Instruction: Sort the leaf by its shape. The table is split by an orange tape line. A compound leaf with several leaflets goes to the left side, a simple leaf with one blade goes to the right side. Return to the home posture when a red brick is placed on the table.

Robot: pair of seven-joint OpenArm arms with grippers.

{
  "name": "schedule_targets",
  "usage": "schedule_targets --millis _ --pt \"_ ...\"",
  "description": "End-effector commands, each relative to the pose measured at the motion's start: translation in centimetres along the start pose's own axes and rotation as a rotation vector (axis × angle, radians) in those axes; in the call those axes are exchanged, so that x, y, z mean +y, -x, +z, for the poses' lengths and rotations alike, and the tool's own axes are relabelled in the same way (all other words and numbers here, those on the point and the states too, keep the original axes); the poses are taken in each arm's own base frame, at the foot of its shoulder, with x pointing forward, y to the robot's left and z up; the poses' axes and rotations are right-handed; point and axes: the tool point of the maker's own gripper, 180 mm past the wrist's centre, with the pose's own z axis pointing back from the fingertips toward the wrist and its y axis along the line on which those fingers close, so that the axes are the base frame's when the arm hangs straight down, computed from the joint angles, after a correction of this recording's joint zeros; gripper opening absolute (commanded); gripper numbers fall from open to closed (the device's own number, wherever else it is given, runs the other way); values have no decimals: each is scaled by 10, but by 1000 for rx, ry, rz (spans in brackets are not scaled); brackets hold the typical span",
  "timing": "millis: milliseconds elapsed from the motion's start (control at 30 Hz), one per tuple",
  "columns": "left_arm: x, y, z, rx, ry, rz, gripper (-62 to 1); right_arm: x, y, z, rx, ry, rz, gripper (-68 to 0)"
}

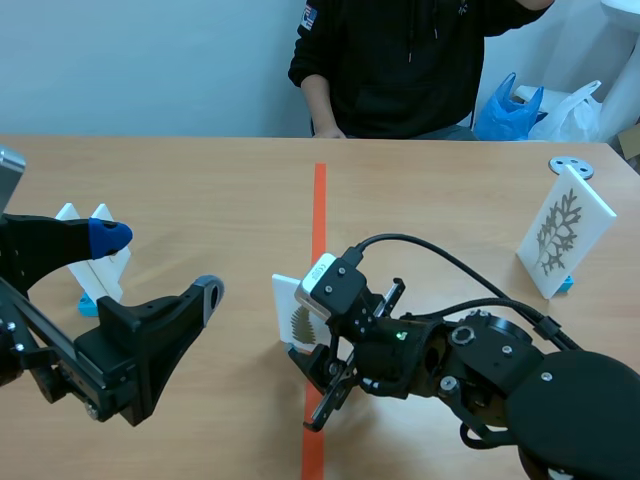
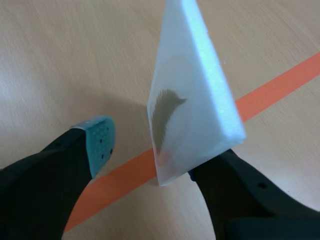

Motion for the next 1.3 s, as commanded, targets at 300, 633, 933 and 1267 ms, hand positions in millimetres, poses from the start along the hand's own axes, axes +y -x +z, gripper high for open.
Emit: schedule_targets --millis 300,633,933,1267 --pt "0 -6 0 -26 1 3 14 -14 -13 3 -40 22 20 -625" --pt "0 -5 0 -25 1 0 14 -31 -32 8 -107 70 20 -642" --pt "0 -5 0 -24 1 0 14 -66 -54 43 -190 209 -29 -642" --pt "0 -5 0 -25 1 0 14 -102 -42 96 -200 378 -194 -641"
